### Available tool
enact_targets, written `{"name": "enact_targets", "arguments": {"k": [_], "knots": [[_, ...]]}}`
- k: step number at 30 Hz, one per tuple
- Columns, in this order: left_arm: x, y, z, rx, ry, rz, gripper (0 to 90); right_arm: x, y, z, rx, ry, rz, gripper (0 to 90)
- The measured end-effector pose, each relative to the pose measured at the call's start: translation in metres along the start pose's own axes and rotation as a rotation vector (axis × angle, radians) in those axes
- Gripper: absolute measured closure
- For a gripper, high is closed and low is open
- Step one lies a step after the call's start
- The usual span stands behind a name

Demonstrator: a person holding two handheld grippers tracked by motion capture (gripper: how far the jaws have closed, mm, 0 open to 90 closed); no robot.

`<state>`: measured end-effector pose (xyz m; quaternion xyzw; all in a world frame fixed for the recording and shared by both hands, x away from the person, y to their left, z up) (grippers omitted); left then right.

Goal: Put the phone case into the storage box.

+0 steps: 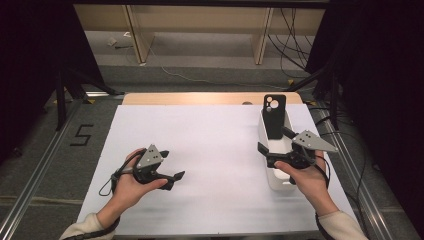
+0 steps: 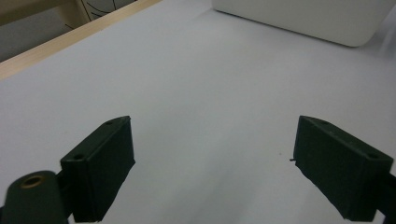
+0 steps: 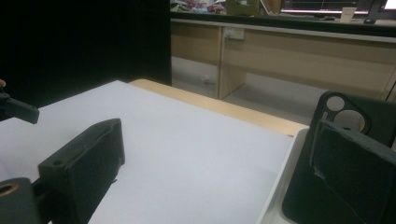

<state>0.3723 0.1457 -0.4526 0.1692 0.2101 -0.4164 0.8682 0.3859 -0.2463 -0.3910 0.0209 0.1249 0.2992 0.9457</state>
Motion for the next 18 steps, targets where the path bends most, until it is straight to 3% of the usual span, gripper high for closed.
{"name": "enact_targets", "arguments": {"k": [18], "knots": [[-0.001, 0.0, 0.001, 0.0, -0.002, 0.002, 12.0, -0.016, -0.002, -0.013, -0.004, 0.0, -0.005, 4.6]]}}
Point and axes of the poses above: each handheld gripper's, and its own axes: x roughly forward along the jaws, z roughly out of its top, y roughly to its left, the point moved 2 cm from there along x, roughly forward along the jaws, and after that the axes turned 7 degrees about x, right-handed, at the moved point
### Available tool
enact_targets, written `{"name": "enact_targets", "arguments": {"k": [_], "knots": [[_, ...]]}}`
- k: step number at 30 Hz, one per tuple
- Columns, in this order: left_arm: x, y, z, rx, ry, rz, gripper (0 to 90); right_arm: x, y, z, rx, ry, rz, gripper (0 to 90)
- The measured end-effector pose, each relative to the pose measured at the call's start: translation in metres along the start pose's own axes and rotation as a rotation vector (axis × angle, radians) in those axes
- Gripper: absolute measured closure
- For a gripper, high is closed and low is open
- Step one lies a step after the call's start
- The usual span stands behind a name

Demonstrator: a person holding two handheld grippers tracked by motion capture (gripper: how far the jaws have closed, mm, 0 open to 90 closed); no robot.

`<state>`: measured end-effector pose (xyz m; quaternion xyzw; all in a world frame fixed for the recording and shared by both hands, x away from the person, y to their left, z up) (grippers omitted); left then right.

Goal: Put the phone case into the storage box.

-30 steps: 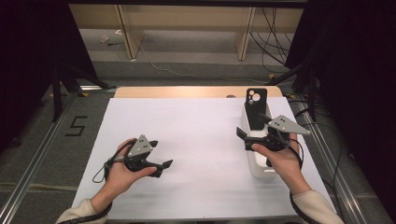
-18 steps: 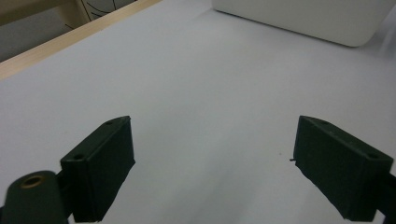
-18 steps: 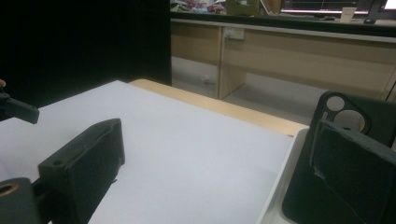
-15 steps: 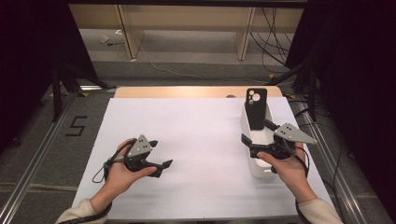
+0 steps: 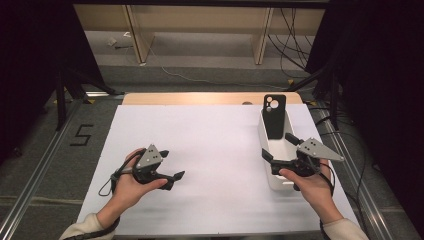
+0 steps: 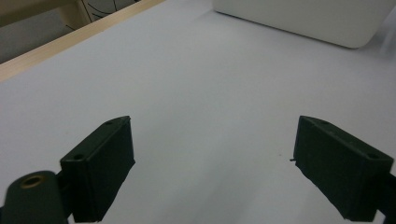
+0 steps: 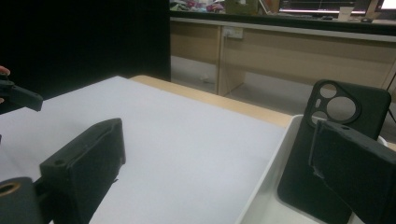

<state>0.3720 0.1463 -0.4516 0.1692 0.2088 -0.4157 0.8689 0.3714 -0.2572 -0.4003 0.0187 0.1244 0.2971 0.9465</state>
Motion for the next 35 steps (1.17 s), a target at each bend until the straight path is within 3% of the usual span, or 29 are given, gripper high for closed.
{"name": "enact_targets", "arguments": {"k": [35], "knots": [[0.001, 0.0, 0.0, 0.0, -0.001, -0.001, 12.0, -0.006, 0.001, -0.011, -0.007, 0.003, -0.005, 4.3]]}}
Point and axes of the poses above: each handheld gripper's, and its own axes: x roughly forward along the jaws, z roughly out of its top, y roughly to its left, the point moved 2 cm from there along x, roughly forward along the jaws, and after that the axes turned 7 degrees about x, right-handed, at the moved point
